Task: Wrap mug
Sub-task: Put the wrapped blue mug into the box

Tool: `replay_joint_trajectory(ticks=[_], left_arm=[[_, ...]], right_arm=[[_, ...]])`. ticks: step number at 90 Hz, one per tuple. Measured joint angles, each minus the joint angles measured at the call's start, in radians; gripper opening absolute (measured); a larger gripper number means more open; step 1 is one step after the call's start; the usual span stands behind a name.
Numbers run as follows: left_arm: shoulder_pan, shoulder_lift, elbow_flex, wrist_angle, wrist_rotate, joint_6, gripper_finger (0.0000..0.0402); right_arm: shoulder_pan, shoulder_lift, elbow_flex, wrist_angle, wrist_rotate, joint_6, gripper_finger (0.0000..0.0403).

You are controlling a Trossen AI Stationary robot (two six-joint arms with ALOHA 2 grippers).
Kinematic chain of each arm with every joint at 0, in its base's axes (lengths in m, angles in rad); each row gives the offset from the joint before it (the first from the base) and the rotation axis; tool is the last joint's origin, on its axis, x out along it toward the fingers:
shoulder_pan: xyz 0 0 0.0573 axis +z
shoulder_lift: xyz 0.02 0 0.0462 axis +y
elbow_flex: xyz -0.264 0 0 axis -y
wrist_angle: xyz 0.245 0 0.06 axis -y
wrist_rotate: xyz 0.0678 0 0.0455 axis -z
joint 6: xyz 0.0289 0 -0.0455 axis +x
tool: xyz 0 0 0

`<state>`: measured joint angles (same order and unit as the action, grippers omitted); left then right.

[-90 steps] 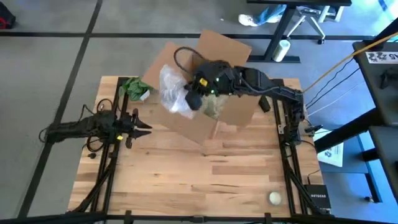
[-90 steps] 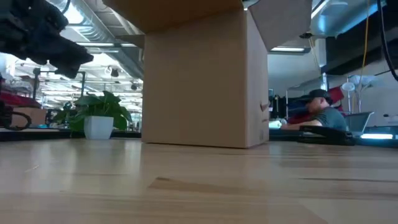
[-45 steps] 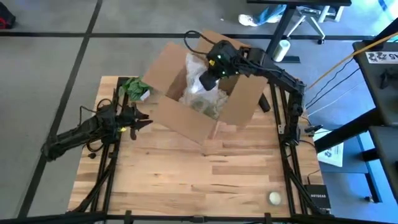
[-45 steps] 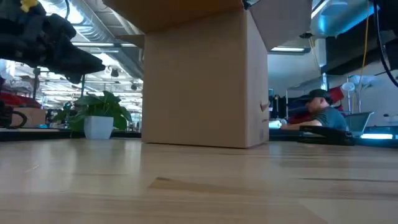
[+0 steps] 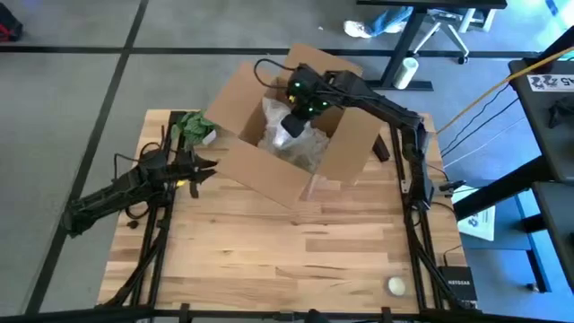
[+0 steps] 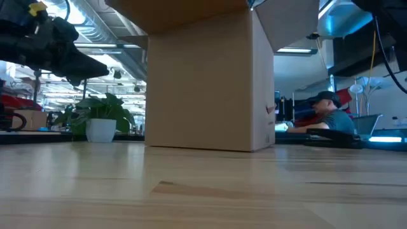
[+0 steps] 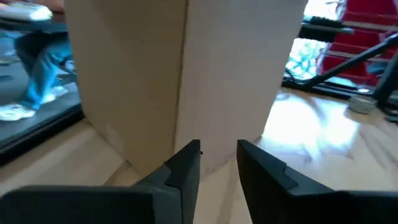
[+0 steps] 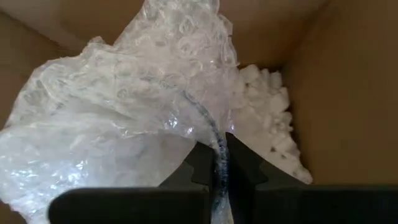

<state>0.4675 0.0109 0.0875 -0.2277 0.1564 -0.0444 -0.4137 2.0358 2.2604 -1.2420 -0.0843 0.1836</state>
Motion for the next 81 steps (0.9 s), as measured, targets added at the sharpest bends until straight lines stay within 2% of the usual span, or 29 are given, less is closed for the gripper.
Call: replay_joint_trajectory(ticks=[8, 34, 67, 81], left_arm=[[0.000, 0.000, 0.000, 0.000, -0.011, 0.000, 0.0088], [0.000, 0.000, -0.001, 0.000, -0.014, -0.063, 0.0088], [0.000, 0.000, -0.001, 0.001, -0.014, -0.156, 0.0088], [0.000, 0.000, -0.001, 0.001, -0.014, -0.164, 0.0088]], right_arm=[[0.000, 0.030, 0.000, 0.010, -0.058, -0.027, 0.0001], [0.000, 0.123, 0.002, 0.058, -0.145, -0.110, 0.0001], [-0.001, 0.201, 0.006, 0.068, -0.182, -0.139, 0.0002], [0.000, 0.204, 0.004, 0.071, -0.188, -0.147, 0.0031]])
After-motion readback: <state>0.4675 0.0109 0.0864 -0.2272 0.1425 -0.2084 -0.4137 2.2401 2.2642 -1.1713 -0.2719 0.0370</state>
